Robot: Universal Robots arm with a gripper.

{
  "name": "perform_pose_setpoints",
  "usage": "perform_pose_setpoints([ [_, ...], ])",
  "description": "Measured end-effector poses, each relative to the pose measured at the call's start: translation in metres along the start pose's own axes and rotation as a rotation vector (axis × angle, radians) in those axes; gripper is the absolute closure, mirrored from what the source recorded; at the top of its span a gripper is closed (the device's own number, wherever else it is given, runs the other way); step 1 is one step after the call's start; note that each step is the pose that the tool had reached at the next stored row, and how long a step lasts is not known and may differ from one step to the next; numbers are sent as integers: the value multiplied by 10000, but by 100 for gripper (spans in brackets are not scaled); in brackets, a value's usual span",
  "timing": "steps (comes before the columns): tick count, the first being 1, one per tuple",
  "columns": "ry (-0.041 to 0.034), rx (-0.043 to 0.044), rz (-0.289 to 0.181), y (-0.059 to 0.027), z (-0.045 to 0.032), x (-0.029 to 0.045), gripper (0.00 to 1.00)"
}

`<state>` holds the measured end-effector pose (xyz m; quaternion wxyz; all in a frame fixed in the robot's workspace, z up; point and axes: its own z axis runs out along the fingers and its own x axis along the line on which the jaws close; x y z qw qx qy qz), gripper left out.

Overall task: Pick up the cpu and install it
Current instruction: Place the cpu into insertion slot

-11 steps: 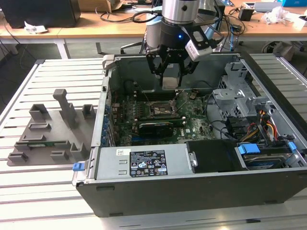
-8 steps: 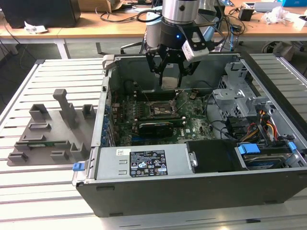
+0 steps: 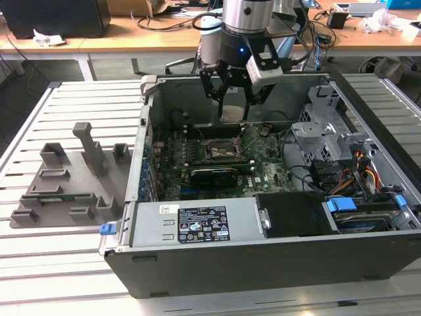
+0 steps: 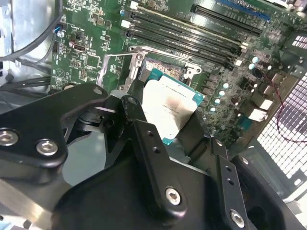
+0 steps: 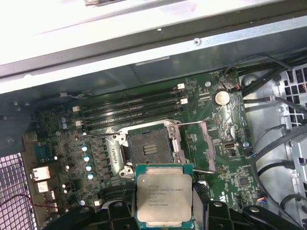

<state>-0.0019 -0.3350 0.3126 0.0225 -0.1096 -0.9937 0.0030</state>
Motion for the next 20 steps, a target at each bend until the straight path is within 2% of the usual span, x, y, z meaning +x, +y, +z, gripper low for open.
perform_pose_setpoints([
  [8, 6, -22, 565, 0, 0, 0, 45],
  [12, 12, -51, 1258, 0, 1, 0, 45],
  [20, 22, -89, 2145, 0, 1, 0, 45],
])
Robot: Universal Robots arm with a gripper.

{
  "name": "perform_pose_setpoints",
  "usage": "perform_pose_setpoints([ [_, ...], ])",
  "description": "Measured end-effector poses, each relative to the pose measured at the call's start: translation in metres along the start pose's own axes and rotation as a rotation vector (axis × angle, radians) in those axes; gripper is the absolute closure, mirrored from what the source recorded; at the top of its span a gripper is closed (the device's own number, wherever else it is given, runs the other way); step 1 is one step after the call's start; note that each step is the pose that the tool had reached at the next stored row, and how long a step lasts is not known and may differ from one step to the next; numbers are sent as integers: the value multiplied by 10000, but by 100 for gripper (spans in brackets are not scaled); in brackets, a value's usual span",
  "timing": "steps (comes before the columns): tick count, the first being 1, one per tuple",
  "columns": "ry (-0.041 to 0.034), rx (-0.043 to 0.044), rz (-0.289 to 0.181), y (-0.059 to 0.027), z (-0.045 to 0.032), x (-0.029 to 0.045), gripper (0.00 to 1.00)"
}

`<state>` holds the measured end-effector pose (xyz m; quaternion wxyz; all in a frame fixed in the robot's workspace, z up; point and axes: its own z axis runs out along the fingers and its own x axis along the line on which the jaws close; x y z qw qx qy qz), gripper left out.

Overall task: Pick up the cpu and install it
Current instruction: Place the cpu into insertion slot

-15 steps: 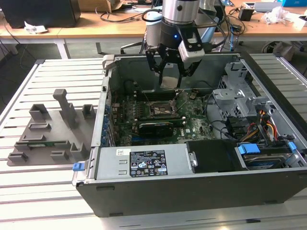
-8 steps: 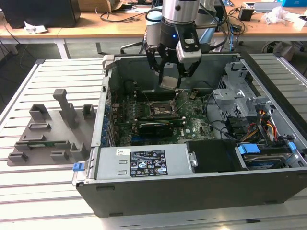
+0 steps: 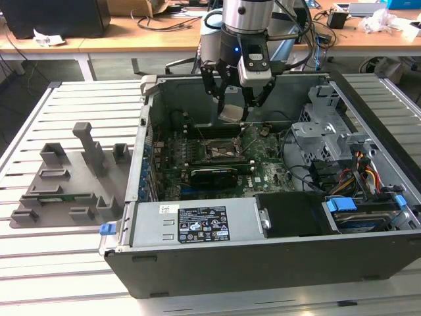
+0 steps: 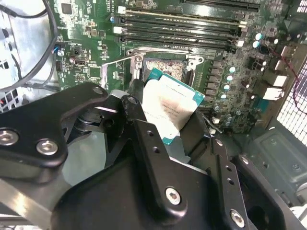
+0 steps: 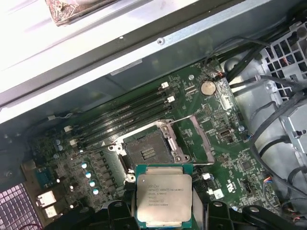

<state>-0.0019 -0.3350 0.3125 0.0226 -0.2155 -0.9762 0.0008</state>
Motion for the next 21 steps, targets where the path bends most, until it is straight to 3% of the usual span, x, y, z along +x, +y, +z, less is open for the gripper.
perform_pose_setpoints([
  [11, 14, -53, 1194, 0, 1, 0, 45],
  [21, 30, -113, 2578, 0, 2, 0, 45],
])
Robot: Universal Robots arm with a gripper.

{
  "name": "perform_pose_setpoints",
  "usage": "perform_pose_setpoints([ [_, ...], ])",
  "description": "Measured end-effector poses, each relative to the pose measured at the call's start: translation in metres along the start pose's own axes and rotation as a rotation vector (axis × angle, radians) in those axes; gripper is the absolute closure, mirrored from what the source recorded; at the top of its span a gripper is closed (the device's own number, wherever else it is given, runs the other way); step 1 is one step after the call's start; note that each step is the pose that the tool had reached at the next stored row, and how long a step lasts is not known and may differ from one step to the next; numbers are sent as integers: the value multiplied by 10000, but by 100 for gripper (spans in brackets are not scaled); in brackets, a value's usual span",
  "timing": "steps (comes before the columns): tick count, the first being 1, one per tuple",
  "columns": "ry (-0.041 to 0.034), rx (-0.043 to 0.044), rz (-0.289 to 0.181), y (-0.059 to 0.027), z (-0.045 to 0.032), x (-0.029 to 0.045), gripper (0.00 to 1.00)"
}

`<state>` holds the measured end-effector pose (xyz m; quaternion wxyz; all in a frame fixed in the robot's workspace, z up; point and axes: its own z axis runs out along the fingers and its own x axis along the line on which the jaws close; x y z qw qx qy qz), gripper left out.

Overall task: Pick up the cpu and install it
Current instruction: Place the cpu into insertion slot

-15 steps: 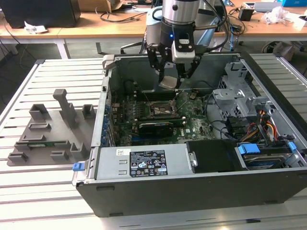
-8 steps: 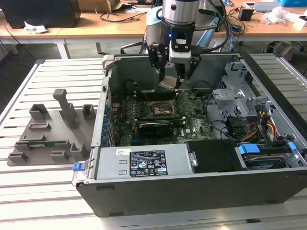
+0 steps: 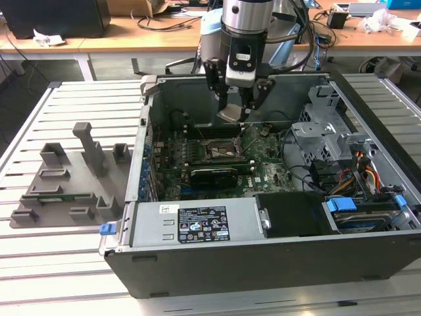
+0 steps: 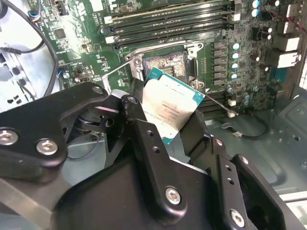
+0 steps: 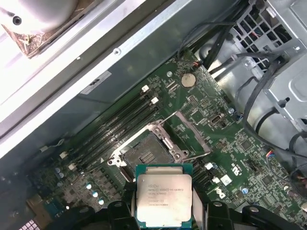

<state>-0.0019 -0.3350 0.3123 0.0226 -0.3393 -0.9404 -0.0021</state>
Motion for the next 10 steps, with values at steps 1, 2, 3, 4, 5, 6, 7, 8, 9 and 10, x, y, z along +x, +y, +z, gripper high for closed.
perform_pose_setpoints([
  [1, 2, -7, 157, 0, 0, 0, 45],
  [2, 4, -16, 370, 0, 0, 0, 45],
  [3, 5, -21, 466, 0, 0, 0, 45],
  [4, 6, -26, 602, 0, 0, 0, 45],
  [5, 6, -29, 720, 0, 0, 0, 45],
  [6, 6, -35, 893, 0, 0, 0, 45],
  [7, 5, -39, 1045, 0, 0, 0, 45],
  [8, 3, -40, 1160, 0, 0, 0, 45],
  [9, -1, -40, 1304, 0, 0, 0, 45],
  [10, -4, -39, 1407, 0, 0, 0, 45],
])
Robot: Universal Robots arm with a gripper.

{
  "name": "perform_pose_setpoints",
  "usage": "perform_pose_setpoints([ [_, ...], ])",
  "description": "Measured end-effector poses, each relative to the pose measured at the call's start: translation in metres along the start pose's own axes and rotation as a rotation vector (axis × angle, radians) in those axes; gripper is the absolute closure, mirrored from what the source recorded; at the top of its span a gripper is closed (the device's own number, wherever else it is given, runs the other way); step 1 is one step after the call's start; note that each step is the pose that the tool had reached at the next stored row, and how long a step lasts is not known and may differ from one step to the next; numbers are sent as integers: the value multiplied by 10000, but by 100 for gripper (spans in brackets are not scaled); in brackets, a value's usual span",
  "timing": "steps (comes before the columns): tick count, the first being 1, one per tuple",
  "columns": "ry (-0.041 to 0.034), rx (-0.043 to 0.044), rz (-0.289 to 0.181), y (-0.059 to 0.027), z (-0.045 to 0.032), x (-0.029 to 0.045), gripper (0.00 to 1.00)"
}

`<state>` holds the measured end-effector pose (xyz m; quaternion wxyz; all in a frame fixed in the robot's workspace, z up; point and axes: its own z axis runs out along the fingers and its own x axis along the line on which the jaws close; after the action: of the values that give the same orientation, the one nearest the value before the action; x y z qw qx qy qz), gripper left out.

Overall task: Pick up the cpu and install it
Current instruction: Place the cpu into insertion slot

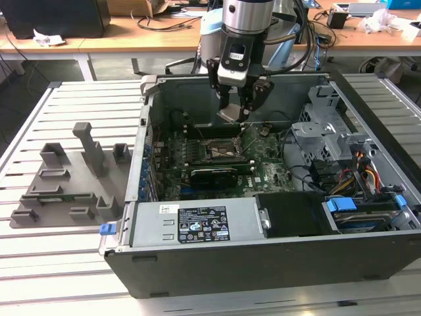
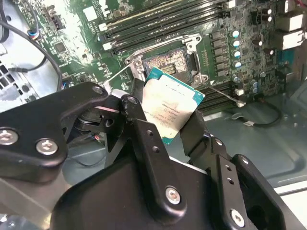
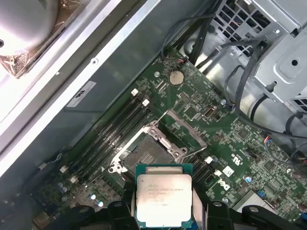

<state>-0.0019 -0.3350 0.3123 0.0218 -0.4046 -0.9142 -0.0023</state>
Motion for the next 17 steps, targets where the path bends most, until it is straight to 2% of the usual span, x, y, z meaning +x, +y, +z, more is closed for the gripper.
perform_pose_setpoints([
  [10, -102, 60, 1098, 0, 0, 0, 45],
  [17, -194, 113, 2127, 0, 1, 0, 45],
])
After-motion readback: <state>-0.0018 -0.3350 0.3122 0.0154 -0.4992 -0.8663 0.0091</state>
